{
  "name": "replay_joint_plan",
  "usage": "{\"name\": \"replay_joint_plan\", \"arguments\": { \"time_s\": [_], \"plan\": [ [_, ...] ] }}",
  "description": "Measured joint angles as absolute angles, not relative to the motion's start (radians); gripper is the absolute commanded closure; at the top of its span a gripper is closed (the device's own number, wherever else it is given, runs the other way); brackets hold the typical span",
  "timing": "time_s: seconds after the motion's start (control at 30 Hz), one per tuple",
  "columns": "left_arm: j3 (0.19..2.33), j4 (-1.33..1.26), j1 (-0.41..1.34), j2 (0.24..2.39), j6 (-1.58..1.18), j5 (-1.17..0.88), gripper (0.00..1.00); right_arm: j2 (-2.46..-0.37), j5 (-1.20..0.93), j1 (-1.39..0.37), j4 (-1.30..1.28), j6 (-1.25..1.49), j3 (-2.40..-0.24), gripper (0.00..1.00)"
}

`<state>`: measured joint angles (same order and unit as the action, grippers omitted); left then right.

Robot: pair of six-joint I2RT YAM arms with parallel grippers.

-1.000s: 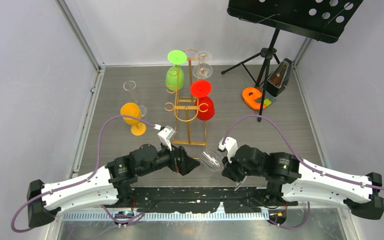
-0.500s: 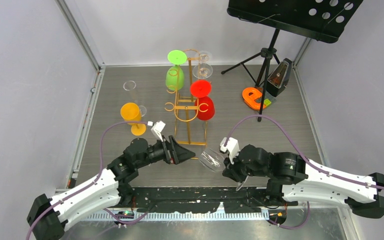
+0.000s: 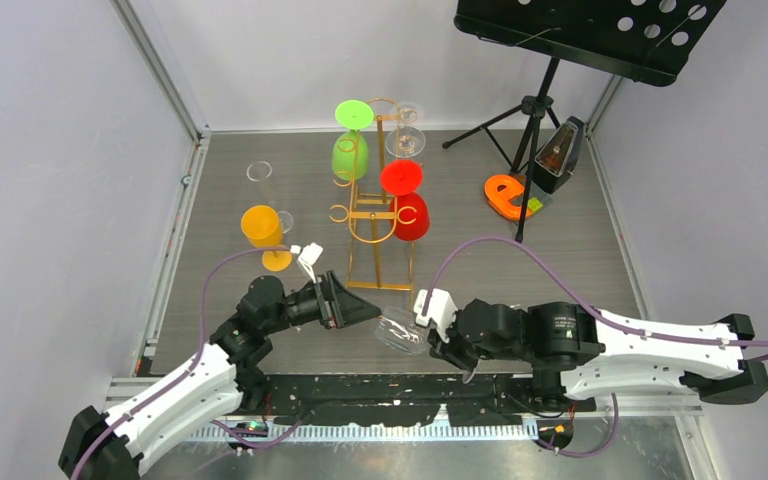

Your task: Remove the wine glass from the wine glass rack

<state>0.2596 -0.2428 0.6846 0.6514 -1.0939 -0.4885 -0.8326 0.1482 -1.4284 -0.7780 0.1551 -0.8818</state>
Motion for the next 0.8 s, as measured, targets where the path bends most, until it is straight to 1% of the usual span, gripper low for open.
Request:
{"name": "replay_joint_plan", "arguments": {
  "time_s": [0.23,0.5,0.8],
  "plan": [
    [0.256,-0.215,0.68,0.591,-1.092,-0.547,0.14,-0.894,0.165,-1.43,-0.762,0.102,-0.921,0.94],
    [0.254,-0.164,0.679,0.569,-1.079,-0.596,0.25,-0.976,0.167,-1.444,-0.73,0.053,-0.974,0.94],
    [0.251,-0.152,0.679,0.567,-1.066,-0.632,0.58,-1.009,0.173,-1.452,-0.711,0.027,-0.99,0.94]
  ]
}}
